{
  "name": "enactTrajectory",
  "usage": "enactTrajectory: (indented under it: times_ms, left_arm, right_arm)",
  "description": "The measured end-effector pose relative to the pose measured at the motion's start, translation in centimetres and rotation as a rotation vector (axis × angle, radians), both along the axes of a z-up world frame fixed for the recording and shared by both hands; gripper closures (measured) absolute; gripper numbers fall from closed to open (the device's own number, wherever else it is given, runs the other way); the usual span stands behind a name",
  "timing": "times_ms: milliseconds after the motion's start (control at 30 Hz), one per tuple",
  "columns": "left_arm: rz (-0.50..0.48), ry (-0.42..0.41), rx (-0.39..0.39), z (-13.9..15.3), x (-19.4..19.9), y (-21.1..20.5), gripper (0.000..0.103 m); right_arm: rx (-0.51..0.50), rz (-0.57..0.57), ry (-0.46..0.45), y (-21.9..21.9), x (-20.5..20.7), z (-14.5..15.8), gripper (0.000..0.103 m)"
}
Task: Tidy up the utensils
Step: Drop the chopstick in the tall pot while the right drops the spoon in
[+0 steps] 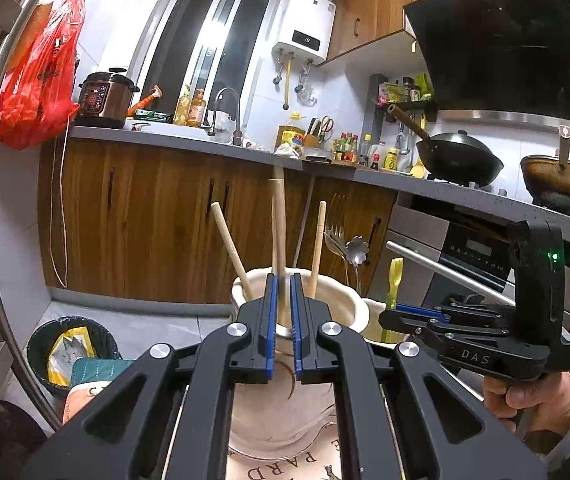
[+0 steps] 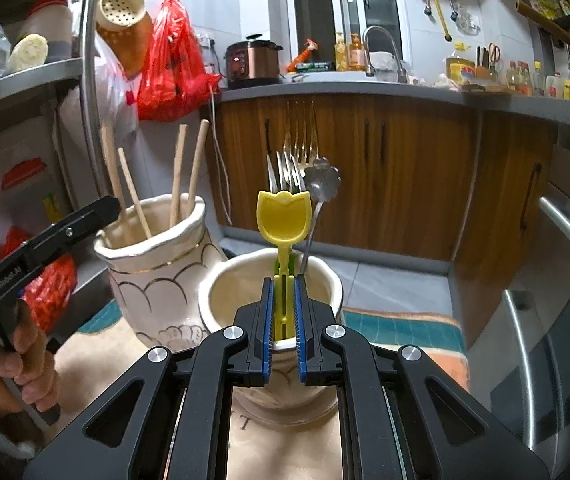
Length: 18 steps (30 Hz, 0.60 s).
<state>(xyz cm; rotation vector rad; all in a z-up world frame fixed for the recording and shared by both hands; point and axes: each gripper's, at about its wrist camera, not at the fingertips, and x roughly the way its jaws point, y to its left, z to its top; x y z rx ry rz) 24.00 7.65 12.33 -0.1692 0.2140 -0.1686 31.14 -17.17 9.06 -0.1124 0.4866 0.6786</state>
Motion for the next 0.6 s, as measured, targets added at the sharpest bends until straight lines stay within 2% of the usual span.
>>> enactTrajectory:
  times_ms: [133,233,267,300,400,467,600]
  left_arm:
    - [0.008,0.012,0.037,0.1,0.0,-0.5,0.096]
    - [0.017,0.019,0.048,0.3,-0.2,-0.6,0.080]
    - [0.023,0.019,0.052,0.3,-0.4,-0.6,0.070]
    - [0.029,0.018,0.056,0.3,-0.5,-0.6,0.065]
    - [0.046,0.017,0.060,0.2,-1.5,-0.4,0.057]
    - [0.056,0.029,0.056,0.1,-2.0,-0.2,0.052]
    - [0.079,0.087,0.052,-0.5,-3.4,0.4,0.051]
  right_arm:
    - [-0.010,-0.004,0.006,0.0,0.1,0.0,0.093]
    - [-0.023,-0.014,0.008,0.0,0.3,0.2,0.091]
    - [-0.020,-0.014,0.008,0.0,0.2,0.3,0.089]
    - [-0.018,-0.021,0.002,-0.2,0.1,0.4,0.084]
    - [-0.002,-0.024,-0.003,-0.8,-0.3,0.7,0.081]
    - [0.003,-0.029,-0.014,-1.4,-1.0,0.9,0.080]
    - [0.010,-0.020,-0.022,-2.6,-2.9,0.8,0.077]
